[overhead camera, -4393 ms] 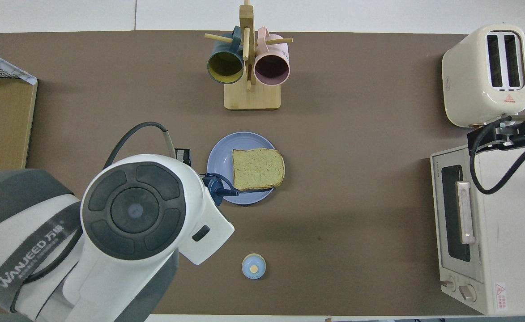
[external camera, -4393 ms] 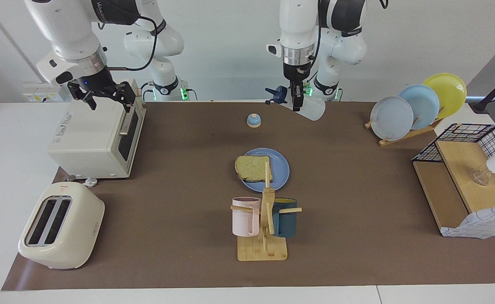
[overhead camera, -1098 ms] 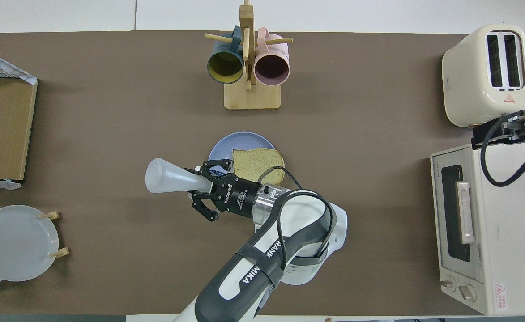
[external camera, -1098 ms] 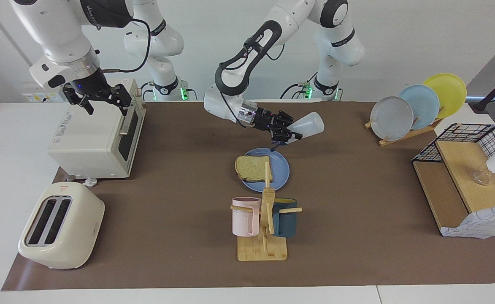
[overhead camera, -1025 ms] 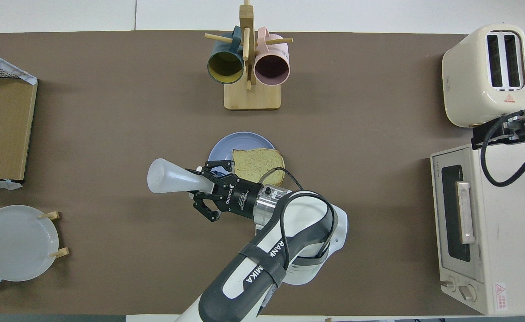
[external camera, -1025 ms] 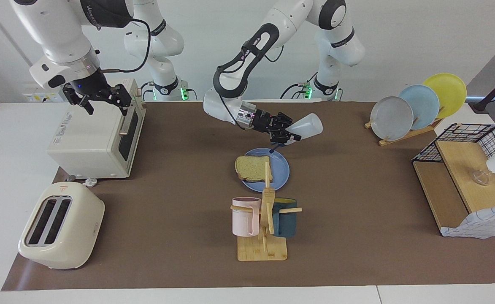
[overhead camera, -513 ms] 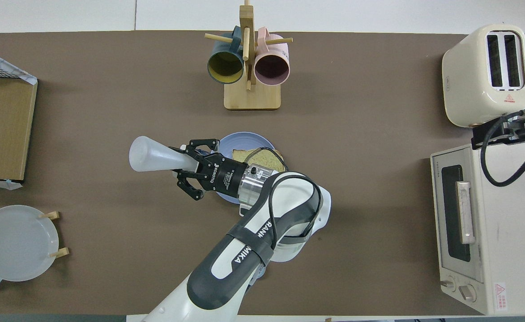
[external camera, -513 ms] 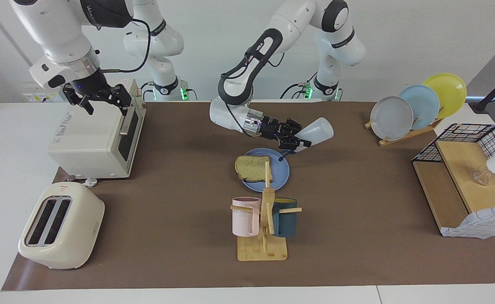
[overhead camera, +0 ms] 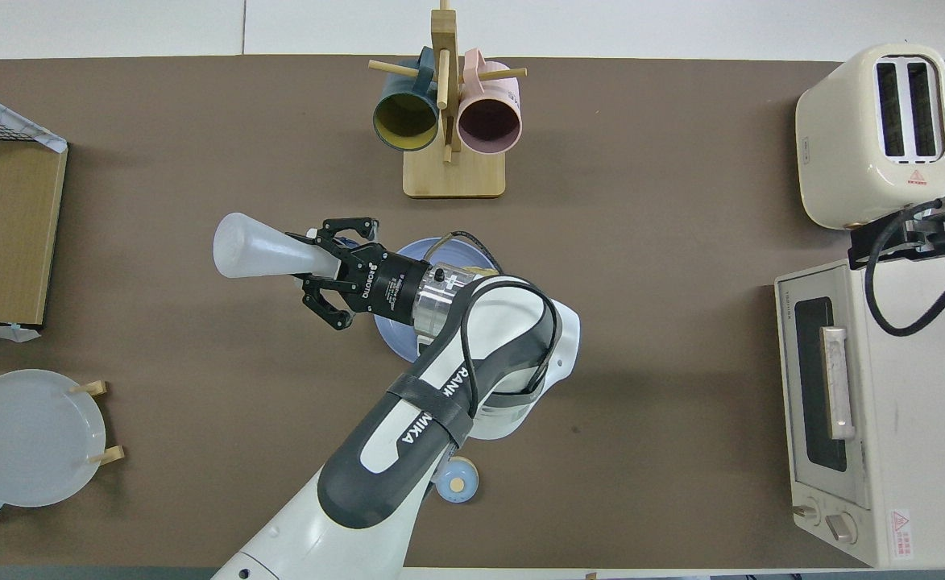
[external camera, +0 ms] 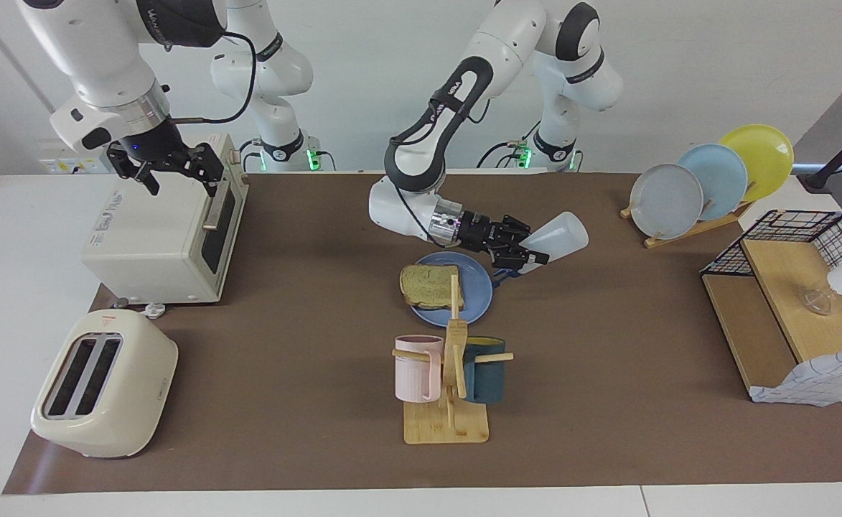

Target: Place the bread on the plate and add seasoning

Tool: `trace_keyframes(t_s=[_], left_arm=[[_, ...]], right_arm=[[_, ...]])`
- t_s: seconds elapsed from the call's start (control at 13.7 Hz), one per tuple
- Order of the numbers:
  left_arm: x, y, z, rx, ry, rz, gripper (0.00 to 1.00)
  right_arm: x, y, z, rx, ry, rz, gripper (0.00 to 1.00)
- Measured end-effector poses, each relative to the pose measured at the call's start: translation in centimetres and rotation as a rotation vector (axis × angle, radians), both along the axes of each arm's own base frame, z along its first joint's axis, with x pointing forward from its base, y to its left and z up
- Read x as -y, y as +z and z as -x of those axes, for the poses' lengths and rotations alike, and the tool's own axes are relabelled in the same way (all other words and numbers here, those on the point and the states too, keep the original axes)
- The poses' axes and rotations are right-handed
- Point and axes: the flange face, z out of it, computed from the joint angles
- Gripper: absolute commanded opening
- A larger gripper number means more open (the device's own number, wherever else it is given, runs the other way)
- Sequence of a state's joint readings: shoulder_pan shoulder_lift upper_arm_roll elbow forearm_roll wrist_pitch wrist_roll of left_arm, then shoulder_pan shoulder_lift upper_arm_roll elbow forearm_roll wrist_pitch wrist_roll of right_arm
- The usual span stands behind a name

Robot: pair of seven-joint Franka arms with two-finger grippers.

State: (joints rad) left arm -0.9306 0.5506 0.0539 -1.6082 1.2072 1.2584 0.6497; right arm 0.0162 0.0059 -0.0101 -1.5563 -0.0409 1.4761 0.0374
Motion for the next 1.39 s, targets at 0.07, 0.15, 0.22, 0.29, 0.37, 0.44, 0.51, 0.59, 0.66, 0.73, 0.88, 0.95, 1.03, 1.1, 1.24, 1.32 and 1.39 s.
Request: trace_keyframes(t_s=[0.07,0.15,0.22,0.29,0.37,0.44,0.51,0.59,0.66,0.73,0.88,0.95,1.03,1.1,1.24,1.32,1.39], left_arm=[[0.5,0.2,0.1,0.003,0.0,0.01,0.0],[1.2,0.2,0.5,-0.002,0.001,0.02,0.0],[1.9,0.0,1.3,-0.013,-0.002,0.028,0.0],[2.9,-0.2,2.3,-0.023,-0.012,0.036,0.0],[3.9,-0.1,3.3,-0.028,-0.027,0.042,0.0],[4.9,0.0,4.3,-0.029,-0.042,0.048,0.0],[5.7,0.2,5.0,-0.027,-0.056,0.052,0.0],[6.2,0.4,5.4,-0.024,-0.064,0.056,0.0],[6.4,0.6,5.4,-0.019,-0.066,0.061,0.0],[6.3,0.8,5.1,-0.012,-0.063,0.066,0.0],[5.4,0.6,3.5,-0.002,-0.053,0.074,0.0],[4.4,0.4,2.1,0.005,-0.043,0.075,0.0],[3.3,0.1,0.6,0.01,-0.033,0.074,0.0],[2.0,-0.1,-0.9,0.015,-0.023,0.072,0.0],[0.1,-0.3,-2.9,0.022,0.0,0.07,0.0],[-0.2,-0.4,-3.2,0.022,0.004,0.07,0.0],[0.1,-0.4,-3.0,0.021,-0.002,0.071,0.0]], right_arm=[[0.0,0.0,0.0,0.0,0.0,0.0,1.0],[0.0,0.0,0.0,0.0,0.0,0.0,1.0],[0.0,0.0,0.0,0.0,0.0,0.0,1.0],[0.0,0.0,0.0,0.0,0.0,0.0,1.0],[0.0,0.0,0.0,0.0,0.0,0.0,1.0],[0.0,0.0,0.0,0.0,0.0,0.0,1.0],[0.0,0.0,0.0,-0.001,0.0,0.0,1.0],[0.0,0.0,0.0,-0.001,0.0,0.0,1.0],[0.0,0.0,0.0,-0.001,0.0,0.0,1.0],[0.0,0.0,0.0,-0.001,0.0,0.0,1.0],[0.0,0.0,0.0,-0.001,0.0,0.0,1.0],[0.0,0.0,0.0,-0.001,0.0,0.0,1.0],[0.0,0.0,0.0,-0.001,0.0,0.0,1.0],[0.0,0.0,0.0,-0.001,0.0,0.0,1.0],[0.0,0.0,0.0,-0.001,0.0,0.0,1.0],[0.0,0.0,0.0,-0.001,0.0,0.0,1.0],[0.0,0.0,0.0,-0.001,0.0,0.0,1.0]])
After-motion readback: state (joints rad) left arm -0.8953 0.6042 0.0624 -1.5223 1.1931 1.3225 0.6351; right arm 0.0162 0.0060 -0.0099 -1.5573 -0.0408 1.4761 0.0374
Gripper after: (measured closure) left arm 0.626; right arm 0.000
